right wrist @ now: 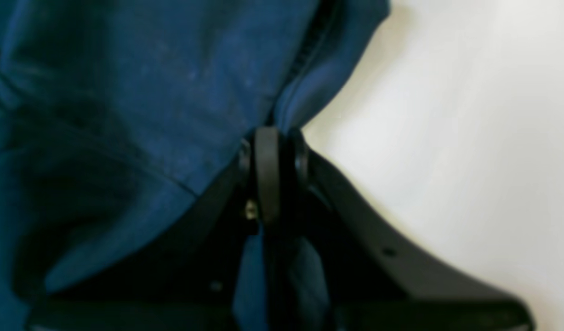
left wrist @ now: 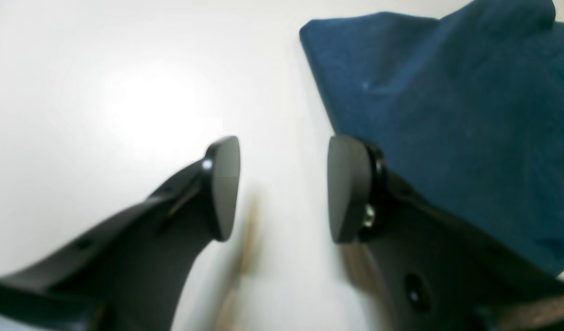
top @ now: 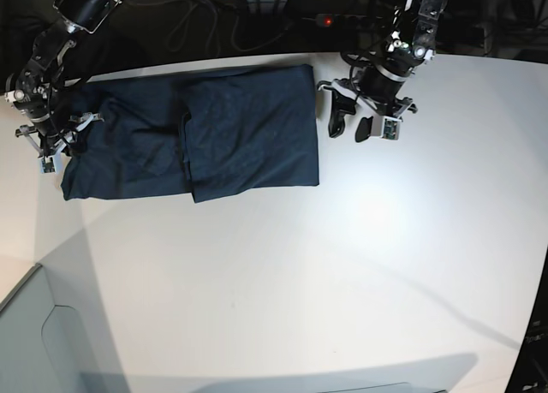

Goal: Fold the T-shirt properly

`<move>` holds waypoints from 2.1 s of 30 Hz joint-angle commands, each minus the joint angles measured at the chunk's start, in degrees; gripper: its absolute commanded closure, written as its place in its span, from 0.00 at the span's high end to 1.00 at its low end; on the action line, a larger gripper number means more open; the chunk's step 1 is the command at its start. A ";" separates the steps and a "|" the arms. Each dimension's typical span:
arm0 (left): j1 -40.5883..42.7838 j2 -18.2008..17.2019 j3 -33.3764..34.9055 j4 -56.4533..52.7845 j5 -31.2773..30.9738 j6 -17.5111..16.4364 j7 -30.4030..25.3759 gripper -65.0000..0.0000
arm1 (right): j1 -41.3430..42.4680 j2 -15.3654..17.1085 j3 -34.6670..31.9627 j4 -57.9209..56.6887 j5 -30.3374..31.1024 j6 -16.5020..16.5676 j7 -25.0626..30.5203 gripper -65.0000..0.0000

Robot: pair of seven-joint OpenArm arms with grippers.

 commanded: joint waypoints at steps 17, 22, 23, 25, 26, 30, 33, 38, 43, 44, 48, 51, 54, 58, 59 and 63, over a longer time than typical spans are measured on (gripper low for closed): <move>-0.05 -0.21 0.09 0.00 -0.06 -0.21 -1.30 0.45 | -0.58 0.55 -0.21 3.09 3.28 0.62 1.24 0.00; -0.05 -0.21 0.09 0.00 -0.06 -0.21 -1.30 0.45 | 0.48 1.70 -0.21 -0.34 3.19 0.62 1.24 0.16; -0.05 -0.21 0.09 0.00 -0.06 -0.21 -1.30 0.45 | 0.56 1.70 -0.21 -0.42 3.19 0.62 1.24 0.23; 0.13 -0.21 -0.08 0.00 -0.06 -0.21 -1.30 0.45 | 0.65 1.70 -0.21 -0.51 3.19 0.62 1.24 0.39; 0.13 -0.21 -0.08 0.00 -0.06 -0.21 -1.30 0.45 | 0.74 1.70 -0.04 -0.51 3.19 0.62 1.24 0.46; 0.13 -0.21 0.01 0.00 -0.06 -0.21 -1.30 0.45 | 0.83 1.70 0.05 -0.16 3.46 0.62 1.24 0.61; 0.30 -0.21 0.09 0.27 -0.06 -0.21 -1.30 0.45 | 1.00 1.70 0.14 0.02 3.55 0.62 1.50 0.61; 0.39 -0.21 -0.17 0.27 -0.06 -0.21 -1.30 0.45 | 2.15 1.78 2.07 0.63 3.37 0.62 1.59 0.62; 0.39 -0.21 -0.17 0.27 -0.06 -0.21 -1.30 0.45 | 3.20 1.70 4.71 1.60 3.46 0.62 1.24 0.62; 0.22 -0.21 -0.08 0.27 -0.06 -0.21 -1.30 0.45 | 3.20 1.70 4.71 1.69 3.46 0.62 1.24 0.62; 0.04 -0.21 0.09 0.27 -0.06 -0.21 -1.30 0.45 | 2.94 1.43 4.71 1.33 3.46 0.62 1.24 0.62; -0.05 -0.21 0.09 0.18 -0.06 -0.21 -1.30 0.45 | 2.85 0.64 4.71 1.16 3.46 0.62 1.24 0.62; -0.05 -0.21 -0.08 0.00 -0.06 -0.21 -1.30 0.45 | 2.85 0.03 4.62 1.16 3.37 0.62 1.24 0.62; -0.05 -0.21 -0.08 0.00 -0.06 -0.21 -1.30 0.45 | 3.03 -0.15 3.30 -0.78 3.37 0.62 1.24 0.62; -0.05 -0.21 0.01 0.00 -0.06 -0.21 -1.30 0.45 | 3.11 0.11 2.51 -2.01 3.37 0.62 1.41 0.62; -0.05 -0.21 0.01 0.00 -0.06 -0.21 -1.30 0.45 | 3.29 0.47 2.16 -5.79 3.37 0.62 1.67 0.62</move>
